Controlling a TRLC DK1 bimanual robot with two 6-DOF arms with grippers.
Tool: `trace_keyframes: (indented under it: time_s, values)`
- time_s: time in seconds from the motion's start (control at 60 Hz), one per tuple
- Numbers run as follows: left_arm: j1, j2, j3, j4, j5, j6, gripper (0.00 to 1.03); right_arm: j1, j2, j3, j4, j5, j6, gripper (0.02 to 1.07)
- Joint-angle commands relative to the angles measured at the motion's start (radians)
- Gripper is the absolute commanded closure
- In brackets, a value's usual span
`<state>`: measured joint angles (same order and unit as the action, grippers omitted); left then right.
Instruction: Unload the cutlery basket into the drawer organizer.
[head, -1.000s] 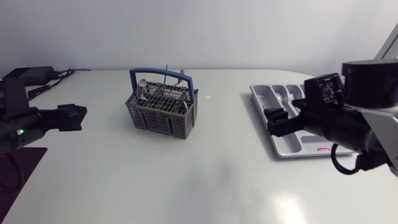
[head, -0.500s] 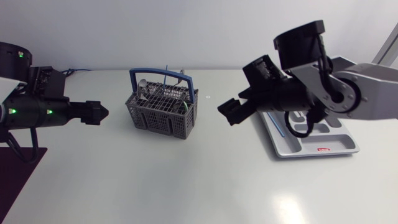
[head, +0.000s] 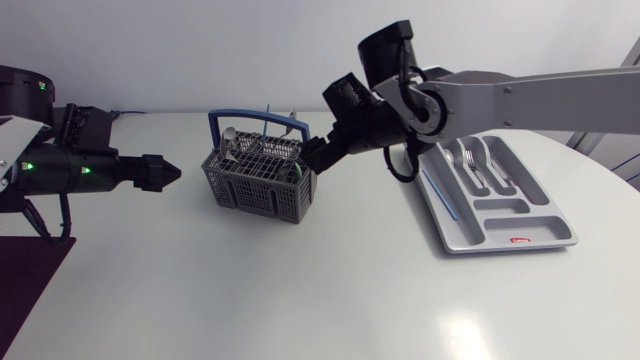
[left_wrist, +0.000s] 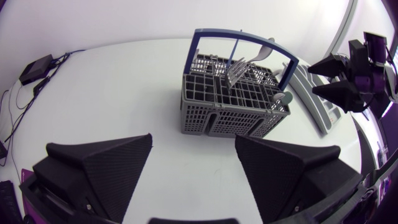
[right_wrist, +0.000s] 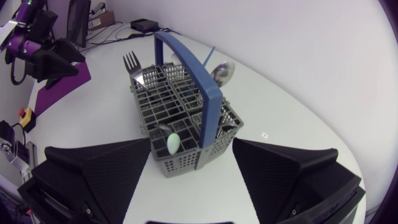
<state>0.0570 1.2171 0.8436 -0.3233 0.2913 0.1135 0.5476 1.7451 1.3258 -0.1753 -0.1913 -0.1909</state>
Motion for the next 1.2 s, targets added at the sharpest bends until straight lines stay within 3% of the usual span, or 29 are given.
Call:
trace_keyframes:
  time_s: [0.0, 0.083, 0.3, 0.5, 0.767, 1.183]
  values:
    - [0.004, 0.016, 0.031, 0.006, 0.017, 0.022, 0.12, 0.015, 0.07, 0.076, 0.016, 0.021, -0.027, 0.17]
    - [0.001, 0.015, 0.026, 0.006, 0.019, 0.029, 0.12, 0.017, 0.12, 0.121, 0.019, 0.027, -0.039, 0.29]
    - [-0.005, -0.002, 0.008, 0.006, 0.02, 0.054, 0.12, 0.008, 0.195, 0.171, 0.06, 0.05, -0.07, 0.78]
    - [-0.006, -0.007, -0.003, 0.006, 0.02, 0.057, 0.12, 0.003, 0.186, 0.128, 0.068, 0.024, -0.093, 0.98]
    - [-0.011, -0.018, -0.012, 0.006, 0.02, 0.063, 0.12, -0.011, 0.002, -0.085, 0.077, 0.001, -0.148, 1.0]
    - [-0.039, -0.008, -0.034, 0.01, 0.02, 0.089, 0.12, -0.034, -0.322, -0.378, -0.035, -0.017, -0.217, 0.99]
